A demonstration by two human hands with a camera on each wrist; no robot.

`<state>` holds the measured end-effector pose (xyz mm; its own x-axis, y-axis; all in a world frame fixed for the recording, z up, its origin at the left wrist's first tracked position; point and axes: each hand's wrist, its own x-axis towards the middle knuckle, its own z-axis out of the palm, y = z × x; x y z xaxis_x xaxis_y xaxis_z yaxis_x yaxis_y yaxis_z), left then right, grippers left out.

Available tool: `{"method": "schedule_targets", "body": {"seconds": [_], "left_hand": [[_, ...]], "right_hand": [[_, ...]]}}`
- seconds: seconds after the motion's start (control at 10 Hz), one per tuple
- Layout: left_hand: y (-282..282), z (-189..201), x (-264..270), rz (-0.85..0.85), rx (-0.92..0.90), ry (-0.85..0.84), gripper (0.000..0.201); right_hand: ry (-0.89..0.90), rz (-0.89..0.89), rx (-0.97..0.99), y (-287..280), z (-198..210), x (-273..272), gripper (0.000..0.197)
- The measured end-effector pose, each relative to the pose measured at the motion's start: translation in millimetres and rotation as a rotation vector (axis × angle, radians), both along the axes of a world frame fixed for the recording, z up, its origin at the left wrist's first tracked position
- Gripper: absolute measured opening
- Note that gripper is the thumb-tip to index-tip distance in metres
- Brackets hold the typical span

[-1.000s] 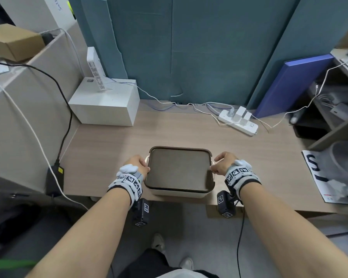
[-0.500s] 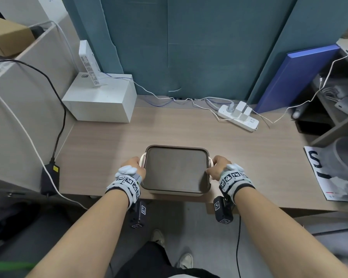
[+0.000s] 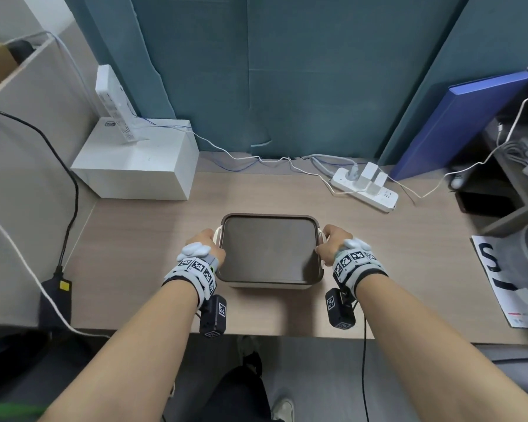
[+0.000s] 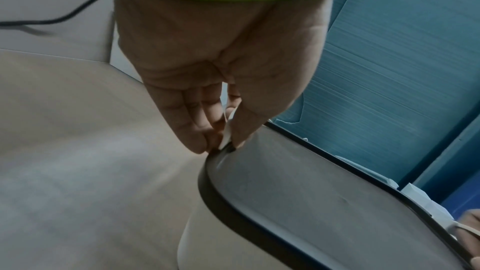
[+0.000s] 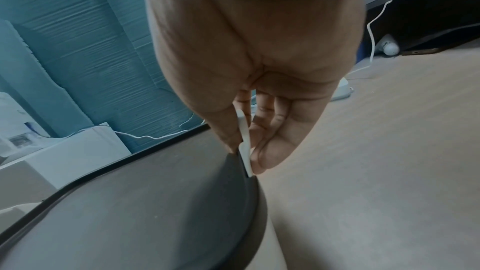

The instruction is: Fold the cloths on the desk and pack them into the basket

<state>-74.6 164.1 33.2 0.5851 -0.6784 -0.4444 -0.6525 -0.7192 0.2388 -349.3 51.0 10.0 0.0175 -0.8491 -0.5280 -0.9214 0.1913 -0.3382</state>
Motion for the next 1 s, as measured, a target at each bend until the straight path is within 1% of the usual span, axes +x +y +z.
{"method": "schedule_targets", "body": {"seconds": [0.1, 0.2, 0.3, 0.4, 0.5, 0.6, 0.7, 0.8, 0.9, 1.0], "left_hand": [[-38.9, -2.9, 15.7, 0.007, -0.016, 0.003, 0.010], [-81.9, -18.3, 33.0, 0.030, -0.081, 0.113, 0.019], [-121.7, -25.5, 48.7, 0.024, -0.131, 0.148, 0.016], [-151.2, -25.5, 63.0, 0.005, -0.133, 0.129, 0.030], [-182.9, -24.1, 75.1, -0.004, -0.123, 0.113, 0.044], [-198.8, -27.2, 80.4, -0.024, -0.110, 0.121, 0.043], [-208.6, -26.1, 82.4, -0.035, -0.117, 0.141, 0.021], [-211.7, -27.8, 83.3, -0.028, -0.135, 0.158, 0.014], [-209.0, -25.8, 81.8, -0.020, -0.121, 0.144, 0.013], [-208.1, -22.6, 80.6, -0.018, -0.128, 0.144, 0.015]], "right_hand": [[0.010, -0.009, 0.021, -34.9, 1.8, 14.5, 0.024], [0.035, 0.004, 0.038, -71.1, 1.1, 30.4, 0.031], [0.063, 0.009, 0.050, -110.6, -9.3, 46.4, 0.037], [0.091, 0.003, 0.071, -144.5, -17.4, 59.0, 0.033], [0.111, 0.004, 0.031, -173.6, -13.7, 72.4, 0.027], [0.112, 0.011, 0.041, -188.4, -15.9, 77.1, 0.024], [0.115, -0.005, 0.018, -197.6, -18.3, 78.8, 0.022], [0.118, -0.020, 0.039, -199.4, -11.9, 81.2, 0.025], [0.113, -0.014, 0.071, -203.9, -19.9, 78.6, 0.032], [0.063, -0.018, 0.039, -204.3, -32.2, 77.3, 0.041]]}}
